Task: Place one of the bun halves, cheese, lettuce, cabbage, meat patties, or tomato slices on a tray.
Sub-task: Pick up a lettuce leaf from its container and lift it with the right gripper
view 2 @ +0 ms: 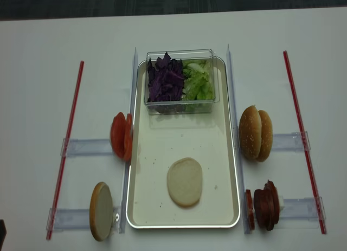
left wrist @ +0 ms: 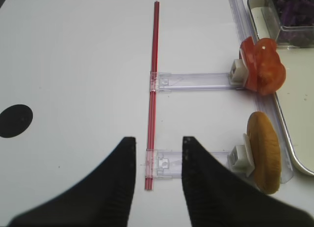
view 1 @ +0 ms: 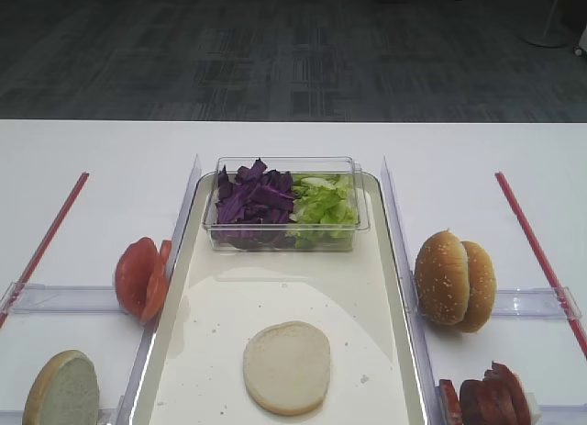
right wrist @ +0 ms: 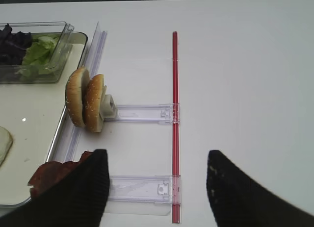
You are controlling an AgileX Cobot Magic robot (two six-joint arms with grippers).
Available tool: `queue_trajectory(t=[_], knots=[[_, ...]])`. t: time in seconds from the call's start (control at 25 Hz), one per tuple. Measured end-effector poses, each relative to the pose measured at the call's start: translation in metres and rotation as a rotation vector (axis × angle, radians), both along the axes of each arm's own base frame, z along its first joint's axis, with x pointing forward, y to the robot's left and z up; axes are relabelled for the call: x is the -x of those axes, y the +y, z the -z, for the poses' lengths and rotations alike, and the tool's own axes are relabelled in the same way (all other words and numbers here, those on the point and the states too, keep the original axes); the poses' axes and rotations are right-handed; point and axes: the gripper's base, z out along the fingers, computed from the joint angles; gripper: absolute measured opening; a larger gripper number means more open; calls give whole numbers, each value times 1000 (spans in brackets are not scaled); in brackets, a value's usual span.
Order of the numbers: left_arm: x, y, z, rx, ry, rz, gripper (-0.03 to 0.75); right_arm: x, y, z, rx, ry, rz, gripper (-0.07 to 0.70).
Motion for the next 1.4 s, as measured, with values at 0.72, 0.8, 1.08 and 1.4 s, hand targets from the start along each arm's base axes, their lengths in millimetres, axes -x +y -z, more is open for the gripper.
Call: queue_trajectory(t=[0.72,0.8,1.08,1.4], knots=[[0,0,0,0,0,0,224,-45,8,-11,3,169,-98,463],[0,0,0,0,0,0,224,-52,8,-16,2,174,-97,463],[0,0,0,0,0,0,224,-94,10,-31,-3,306,-96,463],[0,0,0,0,0,0,224,-137,11,-40,-2,381,-97,463]])
